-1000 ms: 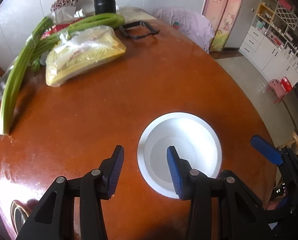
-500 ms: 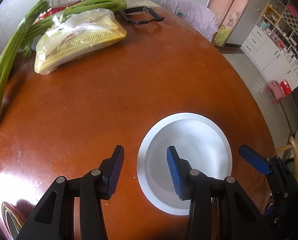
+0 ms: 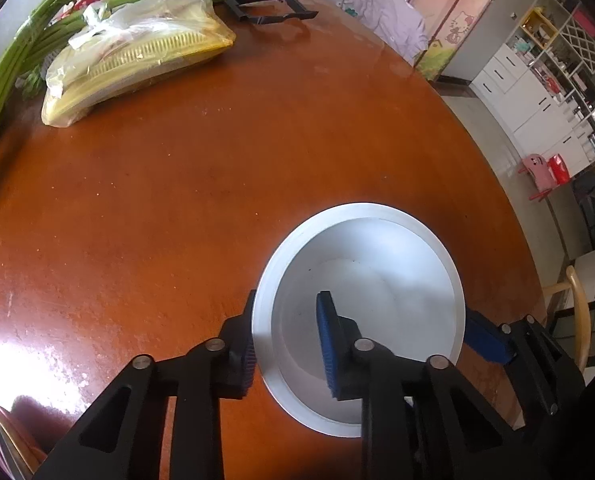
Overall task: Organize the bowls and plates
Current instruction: 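Grasp the paper cup's rim with the left tool and lift it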
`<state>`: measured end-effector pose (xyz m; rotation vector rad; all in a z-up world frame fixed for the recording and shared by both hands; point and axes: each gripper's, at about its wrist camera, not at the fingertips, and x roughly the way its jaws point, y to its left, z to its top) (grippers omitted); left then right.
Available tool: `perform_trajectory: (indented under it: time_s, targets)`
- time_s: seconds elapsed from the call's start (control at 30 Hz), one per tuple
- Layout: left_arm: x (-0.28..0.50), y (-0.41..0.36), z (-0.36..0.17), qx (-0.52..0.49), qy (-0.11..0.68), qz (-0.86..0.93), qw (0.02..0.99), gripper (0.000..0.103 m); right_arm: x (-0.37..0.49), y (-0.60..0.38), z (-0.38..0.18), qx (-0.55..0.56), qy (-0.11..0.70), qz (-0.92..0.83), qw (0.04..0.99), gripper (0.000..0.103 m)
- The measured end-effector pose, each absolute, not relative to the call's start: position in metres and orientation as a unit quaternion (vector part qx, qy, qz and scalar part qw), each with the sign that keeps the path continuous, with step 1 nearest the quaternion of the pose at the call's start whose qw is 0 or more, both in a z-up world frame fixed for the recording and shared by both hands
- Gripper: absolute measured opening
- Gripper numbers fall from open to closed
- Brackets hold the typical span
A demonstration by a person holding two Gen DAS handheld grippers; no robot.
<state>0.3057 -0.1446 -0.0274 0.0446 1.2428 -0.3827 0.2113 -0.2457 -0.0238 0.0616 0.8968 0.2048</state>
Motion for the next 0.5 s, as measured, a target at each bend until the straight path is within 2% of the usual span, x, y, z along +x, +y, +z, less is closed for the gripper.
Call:
perform_trajectory:
  time_s: [0.5]
  targets:
    - [0.282, -0.144, -0.002, 0.038, 0.546, -0.188, 0.816, 0.027, 0.198, -0.245, -0.010, 0.042, 0.415, 0.107, 0.903, 0.060]
